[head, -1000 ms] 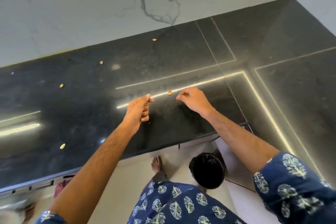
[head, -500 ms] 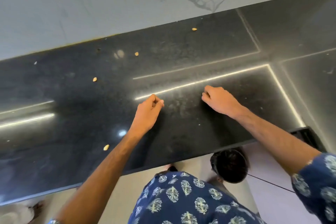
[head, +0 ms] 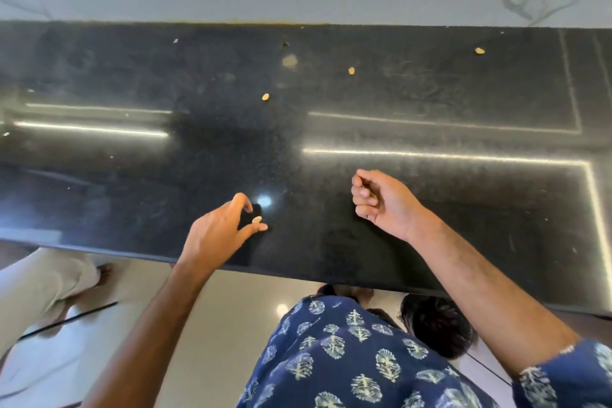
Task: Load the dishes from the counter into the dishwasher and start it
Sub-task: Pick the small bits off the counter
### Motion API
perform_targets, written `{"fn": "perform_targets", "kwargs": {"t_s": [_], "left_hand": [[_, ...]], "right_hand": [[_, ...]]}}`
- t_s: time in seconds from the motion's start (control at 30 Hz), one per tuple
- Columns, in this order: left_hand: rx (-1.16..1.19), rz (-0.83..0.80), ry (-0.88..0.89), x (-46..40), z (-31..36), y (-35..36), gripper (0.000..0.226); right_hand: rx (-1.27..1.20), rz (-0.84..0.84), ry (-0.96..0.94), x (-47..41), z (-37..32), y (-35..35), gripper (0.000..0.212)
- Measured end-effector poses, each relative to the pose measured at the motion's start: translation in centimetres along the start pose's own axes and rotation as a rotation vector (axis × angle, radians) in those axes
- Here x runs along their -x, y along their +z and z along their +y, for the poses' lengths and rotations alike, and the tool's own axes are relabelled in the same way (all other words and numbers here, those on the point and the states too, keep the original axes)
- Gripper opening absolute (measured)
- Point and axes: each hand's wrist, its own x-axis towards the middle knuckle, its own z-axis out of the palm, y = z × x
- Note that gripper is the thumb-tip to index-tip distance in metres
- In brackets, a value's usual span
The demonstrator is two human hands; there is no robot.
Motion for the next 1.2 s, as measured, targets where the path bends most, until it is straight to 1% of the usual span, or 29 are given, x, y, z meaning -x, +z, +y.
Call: {"fn": "perform_targets", "kwargs": {"t_s": [0.07, 0.23, 0.3, 0.37, 0.4, 0.47, 0.5, 0.53, 0.6, 0.67, 0.73, 0.8, 0.9, 0.93, 0.97, 1.0, 1.03, 1.1, 1.13, 1.17, 1.2], "left_hand": [[-0.095, -0.008, 0.039, 0.3, -0.6, 0.6, 0.05], [-0.064, -0.021, 0.078, 0.1, -0.3, 1.4, 0.038], [-0.076, -0.055, 0.067, -0.3, -0.2, 1.1, 0.039], [-0.14, -0.061, 0.076, -0.8, -0.6, 1.0, 0.041], [-0.224, -0.039, 0.134, -1.2, -0.9, 1.1, 0.041], [-0.458, -0.013, 0.321, -2.4, -1.4, 1.1, 0.039], [-0.545, -0.005, 0.404, -2.9, -1.5, 0.9, 0.036], [-0.583, -0.007, 0.475, -3.4, -1.4, 0.6, 0.032], [-0.593, -0.061, 0.578, -4.0, -1.1, 0.0, 0.026], [-0.586, -0.131, 0.618, -4.6, -0.9, -0.7, 0.024], [-0.574, -0.074, 0.7, -4.9, -1.2, -0.6, 0.018], [-0.563, -0.037, 0.758, -5.4, -2.0, -0.2, 0.019], [-0.495, -0.06, 0.829, -6.1, -2.6, -0.1, 0.016], [-0.44, -0.081, 0.81, -6.5, -2.4, -0.6, 0.014], [-0.332, -0.077, 0.74, -7.0, -2.4, -0.9, 0.013], [-0.162, -0.056, 0.642, -7.9, -2.6, -1.0, 0.014], [0.098, -0.112, 0.533, -8.9, -2.7, -1.5, 0.015], [0.793, -0.307, 0.286, -10.8, -2.6, -2.9, 0.018], [1.093, -0.368, 0.139, -11.7, -2.5, -3.6, 0.022], [1.307, -0.415, 0.016, -12.5, -2.6, -3.9, 0.025], [1.451, -0.449, -0.062, -13.1, -2.5, -4.1, 0.026]], "right_hand": [[0.079, 0.008, 0.048, -0.5, 0.6, 0.4, 0.031], [0.17, 0.013, 0.115, -1.0, 1.5, 1.0, 0.033], [0.185, 0.027, 0.118, -1.2, 1.7, 1.2, 0.032], [0.202, 0.042, 0.121, -1.5, 1.9, 1.7, 0.032], [0.209, 0.052, 0.12, -1.7, 2.0, 1.9, 0.032], [0.208, 0.074, 0.105, -2.2, 2.0, 2.4, 0.032], [0.201, 0.087, 0.092, -2.5, 1.9, 2.7, 0.032], [0.193, 0.101, 0.082, -2.8, 1.9, 3.1, 0.031], [0.174, 0.127, 0.061, -3.6, 1.9, 4.0, 0.031], [0.154, 0.157, 0.042, -4.7, 2.1, 5.2, 0.032], [0.151, 0.18, 0.025, -5.7, 2.3, 6.3, 0.031], [0.124, 0.191, 0.005, -6.9, 2.4, 7.6, 0.031], [0.069, 0.198, -0.032, -8.4, 2.2, 9.2, 0.03], [0.059, 0.201, -0.044, -8.8, 2.1, 9.6, 0.03], [0.052, 0.203, -0.054, -9.0, 1.9, 10.0, 0.03], [0.042, 0.209, -0.068, -9.3, 1.8, 10.3, 0.03], [0.031, 0.216, -0.082, -9.4, 1.5, 10.5, 0.029], [0.005, 0.237, -0.109, -9.5, 1.1, 10.8, 0.029], [-0.01, 0.248, -0.12, -9.6, 0.9, 11.0, 0.029], [-0.022, 0.256, -0.13, -9.7, 0.7, 11.1, 0.029], [-0.027, 0.263, -0.138, -9.8, 0.7, 11.2, 0.029]]}}
